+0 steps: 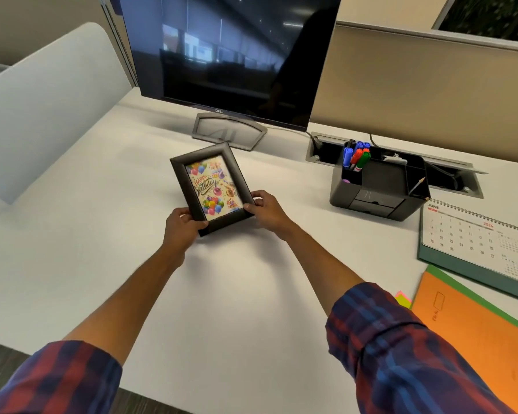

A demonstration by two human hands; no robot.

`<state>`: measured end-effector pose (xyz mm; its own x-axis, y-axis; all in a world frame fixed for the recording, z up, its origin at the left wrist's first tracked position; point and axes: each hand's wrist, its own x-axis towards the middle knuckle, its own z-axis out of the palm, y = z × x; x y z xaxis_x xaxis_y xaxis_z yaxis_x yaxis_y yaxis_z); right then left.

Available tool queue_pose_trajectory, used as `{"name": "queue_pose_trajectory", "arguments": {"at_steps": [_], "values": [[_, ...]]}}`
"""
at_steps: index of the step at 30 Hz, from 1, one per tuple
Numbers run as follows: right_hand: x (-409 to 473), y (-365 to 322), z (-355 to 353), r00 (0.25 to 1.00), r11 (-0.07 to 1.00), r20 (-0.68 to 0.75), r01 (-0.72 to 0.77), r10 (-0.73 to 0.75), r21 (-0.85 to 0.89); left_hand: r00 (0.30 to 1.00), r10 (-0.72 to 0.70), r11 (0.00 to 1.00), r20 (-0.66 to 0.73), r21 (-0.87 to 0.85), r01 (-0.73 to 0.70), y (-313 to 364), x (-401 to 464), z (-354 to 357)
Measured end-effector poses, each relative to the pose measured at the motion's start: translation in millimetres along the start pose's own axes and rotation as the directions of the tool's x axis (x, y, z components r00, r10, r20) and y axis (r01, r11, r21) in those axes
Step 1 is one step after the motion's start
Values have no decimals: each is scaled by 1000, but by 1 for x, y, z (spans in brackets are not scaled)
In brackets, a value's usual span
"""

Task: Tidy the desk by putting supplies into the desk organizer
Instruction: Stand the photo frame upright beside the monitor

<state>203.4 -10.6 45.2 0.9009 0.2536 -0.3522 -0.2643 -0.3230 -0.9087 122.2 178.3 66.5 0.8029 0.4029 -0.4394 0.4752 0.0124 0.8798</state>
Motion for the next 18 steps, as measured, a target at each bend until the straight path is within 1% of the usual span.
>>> {"name": "queue_pose_trajectory", "arguments": {"at_steps": [3,7,14,18], "values": [[3,-6,5,994,980,18,105,-104,-172,998,55,998,-15,34,-55,8,7,-5],[8,-7,12,983,942,16,180,-183,-283,993,115,988,-7,107,-114,13,16,-10],[18,1,20,975,921,-32,196,-220,-337,978,201,954,49,218,-207,13,29,-7],[24,4,22,974,915,-61,185,-220,-358,975,205,956,84,198,-217,11,39,-6]]}}
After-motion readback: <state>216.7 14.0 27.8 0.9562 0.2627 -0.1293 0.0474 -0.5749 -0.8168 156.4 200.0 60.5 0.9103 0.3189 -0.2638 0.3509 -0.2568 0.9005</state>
